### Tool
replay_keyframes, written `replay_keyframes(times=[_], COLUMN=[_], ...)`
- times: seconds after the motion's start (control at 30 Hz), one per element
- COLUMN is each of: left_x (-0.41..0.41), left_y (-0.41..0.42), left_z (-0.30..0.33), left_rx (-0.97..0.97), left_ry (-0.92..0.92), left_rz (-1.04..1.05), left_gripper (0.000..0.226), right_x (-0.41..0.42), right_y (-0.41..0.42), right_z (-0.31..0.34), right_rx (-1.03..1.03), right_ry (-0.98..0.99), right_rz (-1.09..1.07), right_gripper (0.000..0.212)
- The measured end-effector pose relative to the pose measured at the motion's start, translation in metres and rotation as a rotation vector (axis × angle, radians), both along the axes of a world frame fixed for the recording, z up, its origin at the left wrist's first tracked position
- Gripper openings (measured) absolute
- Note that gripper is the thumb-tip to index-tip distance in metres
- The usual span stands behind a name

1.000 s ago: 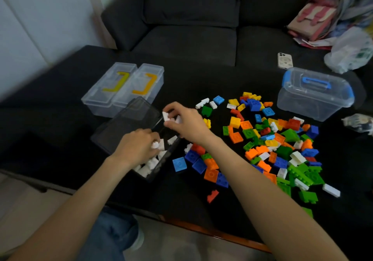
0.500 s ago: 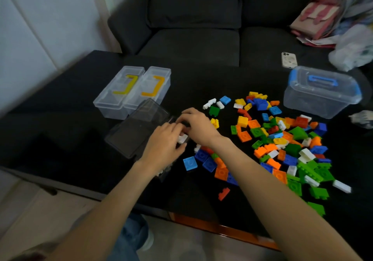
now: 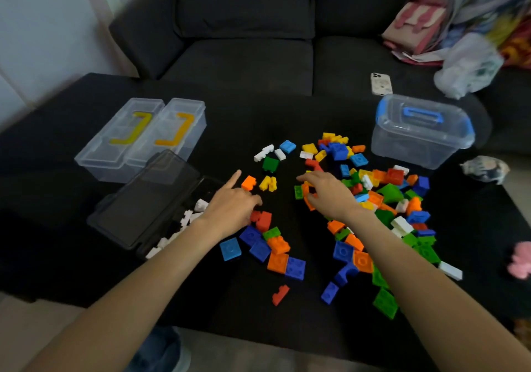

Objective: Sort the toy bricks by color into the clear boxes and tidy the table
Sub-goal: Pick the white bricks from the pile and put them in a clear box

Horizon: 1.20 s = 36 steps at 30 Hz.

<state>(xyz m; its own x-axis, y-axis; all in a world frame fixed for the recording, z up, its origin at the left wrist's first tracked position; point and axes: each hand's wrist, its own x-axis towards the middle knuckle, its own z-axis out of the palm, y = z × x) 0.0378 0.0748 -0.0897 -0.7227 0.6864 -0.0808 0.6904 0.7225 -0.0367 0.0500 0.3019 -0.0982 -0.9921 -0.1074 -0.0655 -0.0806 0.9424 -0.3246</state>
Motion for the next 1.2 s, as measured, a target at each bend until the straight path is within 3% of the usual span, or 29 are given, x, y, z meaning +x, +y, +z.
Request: replay_keyframes(times=[0.2, 0.4, 0.53, 0.67, 0.77, 0.93, 1.1, 1.2], left_x=[-0.056, -0.134, -0.160, -0.166, -0.163, -0.155, -0.134, -0.118], left_y=[0.017, 0.047, 0.050, 0.050, 0.056, 0.051, 0.047, 0.047], left_z=[0.017, -0.006, -0.023, -0.032, -0.038, -0.039, -0.029, -0.016], left_rx=[0.363, 0.373, 0.280, 0.241, 0.288, 0.383, 0.361, 0.484], left_ry=[-0.033, -0.135, -0.278, -0.249, -0.221, -0.165, -0.191, -0.123], left_rz=[0.151, 0.251, 0.253, 0.215, 0.248, 0.276, 0.224, 0.136], left_gripper=[0.044, 0.046, 0.046, 0.052, 0.050, 0.037, 0.037, 0.035], right_x=[-0.052, -0.107, -0.120, -0.126, -0.132, -0.134, -0.115, -0.085], right_y=[0.013, 0.012, 0.005, -0.015, -0.028, -0.028, -0.024, -0.014], right_z=[0.001, -0.010, -0.018, -0.021, -0.019, -0.021, -0.018, -0.004], right_rx=[0.007, 0.140, 0.264, 0.120, -0.027, 0.021, 0.052, -0.114], right_ry=[0.121, 0.069, 0.103, 0.240, 0.141, 0.058, 0.062, 0.177], right_rz=[-0.033, -0.062, -0.049, -0.008, 0.013, -0.006, 0.018, -0.122], right_gripper=[0.038, 0.047, 0.048, 0.043, 0.037, 0.036, 0.027, 0.034])
